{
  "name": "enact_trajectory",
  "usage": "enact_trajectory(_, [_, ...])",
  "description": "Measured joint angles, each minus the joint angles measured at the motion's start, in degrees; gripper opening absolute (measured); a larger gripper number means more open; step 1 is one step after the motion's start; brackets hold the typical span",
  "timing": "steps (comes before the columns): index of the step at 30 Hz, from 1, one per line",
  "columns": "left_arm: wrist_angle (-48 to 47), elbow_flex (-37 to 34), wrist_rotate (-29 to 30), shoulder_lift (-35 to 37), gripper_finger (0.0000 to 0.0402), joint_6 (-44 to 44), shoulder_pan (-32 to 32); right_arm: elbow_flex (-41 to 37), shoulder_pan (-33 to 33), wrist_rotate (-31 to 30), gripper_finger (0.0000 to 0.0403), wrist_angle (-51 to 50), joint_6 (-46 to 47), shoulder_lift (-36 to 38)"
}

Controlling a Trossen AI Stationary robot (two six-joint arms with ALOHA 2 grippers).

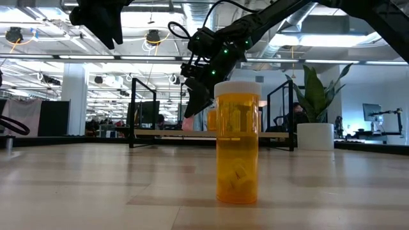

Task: Pick and place medicine bottles onto shelf by color
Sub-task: Put the pink pill bottle on the shelf aligned with the other pink pill bottles

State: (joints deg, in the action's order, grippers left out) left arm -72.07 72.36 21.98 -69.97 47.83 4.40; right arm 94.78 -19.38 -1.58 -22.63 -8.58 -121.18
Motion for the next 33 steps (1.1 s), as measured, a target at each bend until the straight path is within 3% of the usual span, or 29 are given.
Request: enact_trajectory(33, [0.0, 0.0, 0.0, 0.0, 0.0173, 0.0, 0.0, 0.0, 0.0, 0.0, 0.0164, 0.1, 0.6, 0.0])
